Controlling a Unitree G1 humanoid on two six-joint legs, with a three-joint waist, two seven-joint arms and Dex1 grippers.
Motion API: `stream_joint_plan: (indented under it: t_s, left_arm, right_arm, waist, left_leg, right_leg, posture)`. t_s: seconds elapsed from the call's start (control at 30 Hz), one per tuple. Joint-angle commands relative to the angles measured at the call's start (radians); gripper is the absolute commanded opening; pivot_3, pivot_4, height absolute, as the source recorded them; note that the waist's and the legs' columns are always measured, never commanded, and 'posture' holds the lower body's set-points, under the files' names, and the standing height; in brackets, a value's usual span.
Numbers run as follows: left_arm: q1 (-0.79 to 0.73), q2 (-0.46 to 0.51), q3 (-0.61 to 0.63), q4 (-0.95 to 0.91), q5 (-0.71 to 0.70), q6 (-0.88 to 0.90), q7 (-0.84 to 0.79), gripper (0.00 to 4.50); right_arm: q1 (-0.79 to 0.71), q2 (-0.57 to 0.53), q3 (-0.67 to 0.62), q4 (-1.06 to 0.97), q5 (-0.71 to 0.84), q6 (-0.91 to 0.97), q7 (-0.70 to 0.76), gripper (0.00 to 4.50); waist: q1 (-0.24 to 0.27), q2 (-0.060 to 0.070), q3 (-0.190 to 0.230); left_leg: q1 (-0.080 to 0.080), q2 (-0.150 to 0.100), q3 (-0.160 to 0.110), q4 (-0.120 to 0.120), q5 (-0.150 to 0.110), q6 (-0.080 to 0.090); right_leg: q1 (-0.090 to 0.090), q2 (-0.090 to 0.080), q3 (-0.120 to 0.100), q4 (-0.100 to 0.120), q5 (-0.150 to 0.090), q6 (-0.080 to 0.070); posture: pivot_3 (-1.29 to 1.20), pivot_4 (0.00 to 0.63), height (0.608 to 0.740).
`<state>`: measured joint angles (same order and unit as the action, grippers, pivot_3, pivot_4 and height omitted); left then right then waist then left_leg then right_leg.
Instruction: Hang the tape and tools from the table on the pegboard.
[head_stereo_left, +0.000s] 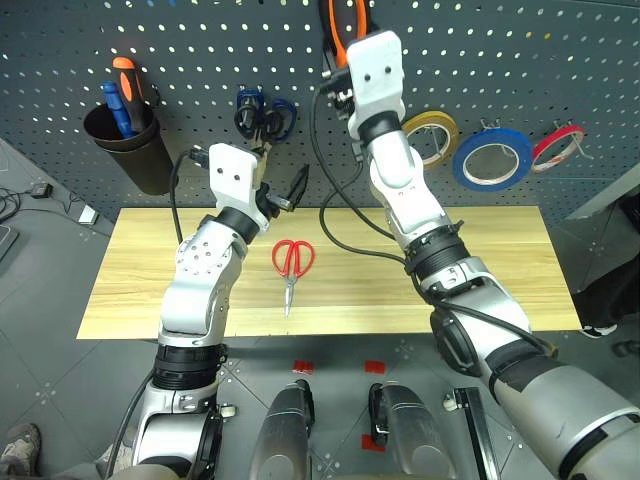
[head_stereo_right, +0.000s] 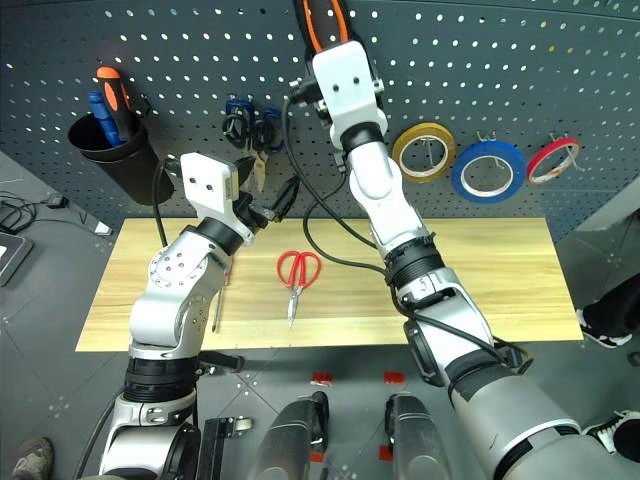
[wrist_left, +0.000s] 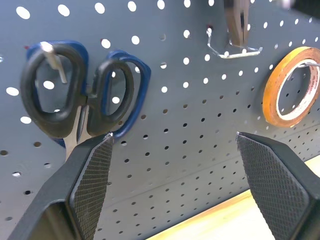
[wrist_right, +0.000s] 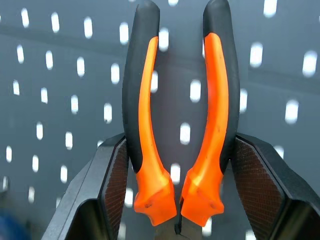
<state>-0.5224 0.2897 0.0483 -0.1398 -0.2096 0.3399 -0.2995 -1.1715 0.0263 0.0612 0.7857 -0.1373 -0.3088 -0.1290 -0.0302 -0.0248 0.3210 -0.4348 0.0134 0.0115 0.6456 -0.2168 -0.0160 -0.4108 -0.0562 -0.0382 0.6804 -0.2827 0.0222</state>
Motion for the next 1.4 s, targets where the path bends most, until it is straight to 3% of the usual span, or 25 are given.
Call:
stream_joint_plan:
  t_s: [0.03,0.4,0.57,0.6,0.67,0.73,0.93,1.07,1.2,1.4]
  left_arm:
    - [-0.002,0.0,0.001,0.003,0.013,-0.019,-0.001,4.14]
    - [0.004,0.014,-0.006,0.064,0.028,0.053,0.001,4.14]
    - [0.015,0.028,-0.024,0.074,0.043,0.083,-0.018,4.14]
    - [0.017,0.031,-0.027,0.075,0.044,0.088,-0.024,4.14]
    - [0.022,0.045,-0.038,0.085,0.05,0.104,-0.041,4.14]
    - [0.025,0.05,-0.038,0.093,0.048,0.127,-0.049,4.47]
    - [0.07,0.093,-0.08,0.086,0.046,0.285,-0.1,4.49]
    - [0.118,0.137,-0.148,0.1,0.094,0.407,-0.1,4.49]
    - [0.16,0.116,-0.147,0.096,0.111,0.501,-0.051,4.49]
    - [0.195,0.063,-0.124,0.109,0.142,0.558,0.049,4.49]
  right_arm:
    - [0.03,0.001,-0.008,-0.107,0.009,0.032,0.006,2.75]
    - [0.208,0.0,0.002,-0.464,0.091,0.328,0.156,2.75]
    - [0.293,-0.018,0.026,-0.644,0.109,0.479,0.23,4.4]
    - [0.306,-0.025,0.033,-0.674,0.104,0.512,0.244,4.46]
    - [0.34,-0.043,0.041,-0.742,0.111,0.585,0.277,4.46]
    - [0.374,-0.062,0.04,-0.809,0.129,0.666,0.309,4.5]
    - [0.489,-0.11,0.018,-1.007,0.263,0.932,0.426,4.5]
    - [0.618,-0.209,0.082,-1.163,0.345,1.032,0.557,4.5]
    - [0.721,-0.299,0.136,-1.282,0.41,1.052,0.67,4.5]
    - [0.804,-0.331,0.111,-1.387,0.575,1.193,0.716,4.5]
  waist:
    - [0.0,0.0,0.0]
    - [0.001,0.0,0.0]
    - [-0.001,0.0,0.0]
    - [-0.001,0.0,0.0]
    - [-0.002,0.0,0.0]
    - [-0.002,0.0,0.0]
    - [-0.005,0.0,0.0]
    - [-0.004,0.0,0.0]
    - [-0.003,0.0,0.0]
    - [-0.004,0.0,0.0]
  left_leg:
    - [0.0,0.0,0.0,0.0,0.0,0.0]
    - [0.0,0.0,-0.001,0.0,0.0,0.0]
    - [0.0,0.0,-0.001,0.0,0.0,0.0]
    - [0.0,0.0,-0.001,0.0,0.0,0.0]
    - [0.0,0.0,-0.001,0.0,0.0,0.0]
    - [0.0,0.0,-0.001,0.0,0.0,0.0]
    - [0.0,0.0,-0.001,0.0,0.0,0.0]
    - [0.0,0.0,-0.002,-0.001,-0.001,0.002]
    - [0.0,-0.001,-0.003,0.0,-0.003,0.005]
    - [0.001,0.0,-0.005,0.0,-0.003,0.005]
  right_leg:
    - [0.0,0.0,0.0,0.0,0.0,0.0]
    - [0.0,0.0,0.0,-0.001,0.0,0.0]
    - [0.0,0.0,0.0,0.0,0.0,0.0]
    - [0.0,0.0,0.0,0.0,0.0,0.0]
    - [0.0,0.0,0.0,0.0,0.0,0.0]
    - [0.0,0.0,0.0,0.0,0.0,0.0]
    - [0.0,0.0,0.0,0.0,0.0,0.0]
    - [0.0,0.001,0.0,0.0,0.0,0.0]
    - [0.0,0.001,0.0,0.0,0.0,0.0]
    - [0.001,0.001,-0.002,0.001,0.0,0.0]
  posture:
    - [-0.02,0.303,0.74]
    - [-0.04,0.303,0.74]
    - [-0.05,0.303,0.74]
    - [-0.05,0.303,0.74]
    - [-0.06,0.302,0.74]
    - [-0.06,0.302,0.74]
    - [-0.06,0.302,0.74]
    - [-0.06,0.307,0.74]
    - [-0.07,0.318,0.74]
    - [-0.07,0.32,0.74]
